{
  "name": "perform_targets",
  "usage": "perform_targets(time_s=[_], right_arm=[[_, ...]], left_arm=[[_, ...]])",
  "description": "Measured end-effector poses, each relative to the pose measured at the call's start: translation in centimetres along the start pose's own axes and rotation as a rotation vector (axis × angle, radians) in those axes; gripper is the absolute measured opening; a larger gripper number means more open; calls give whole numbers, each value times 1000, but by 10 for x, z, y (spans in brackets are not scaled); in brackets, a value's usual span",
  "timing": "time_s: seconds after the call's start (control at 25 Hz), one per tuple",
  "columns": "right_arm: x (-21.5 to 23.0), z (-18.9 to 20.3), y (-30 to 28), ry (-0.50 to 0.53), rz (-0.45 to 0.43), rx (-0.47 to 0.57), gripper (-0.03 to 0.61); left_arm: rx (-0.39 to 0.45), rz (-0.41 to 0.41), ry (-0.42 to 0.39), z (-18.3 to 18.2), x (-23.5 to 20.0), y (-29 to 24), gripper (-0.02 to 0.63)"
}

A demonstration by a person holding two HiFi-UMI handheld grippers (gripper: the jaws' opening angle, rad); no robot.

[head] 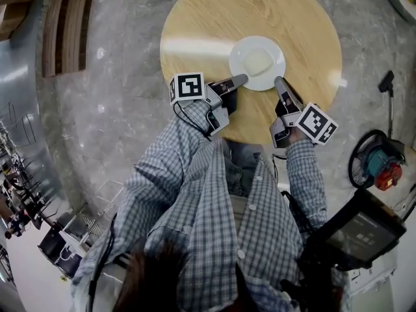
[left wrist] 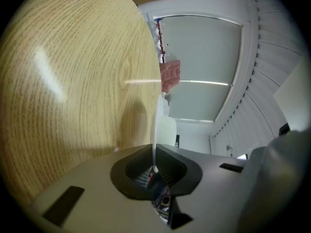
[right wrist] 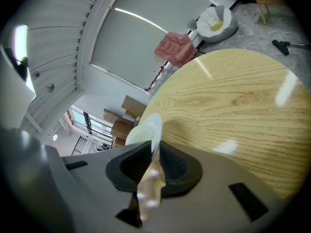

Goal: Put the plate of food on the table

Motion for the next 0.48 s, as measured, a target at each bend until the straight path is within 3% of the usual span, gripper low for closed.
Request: perform_targets(time_s=[0.48], right_arm=[[16, 12, -3, -29, 62, -29, 57]], left_arm=[[-20, -45, 21, 4, -19, -3, 20]])
Point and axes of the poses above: the fingertips, and each gripper's own axes: y backward along the fingers, x to its right, z out of its underside, the point moved 6 cm from there along y, backward along the fingers, and after that the axes turned 7 degrees about x, right-handed, at the moved point
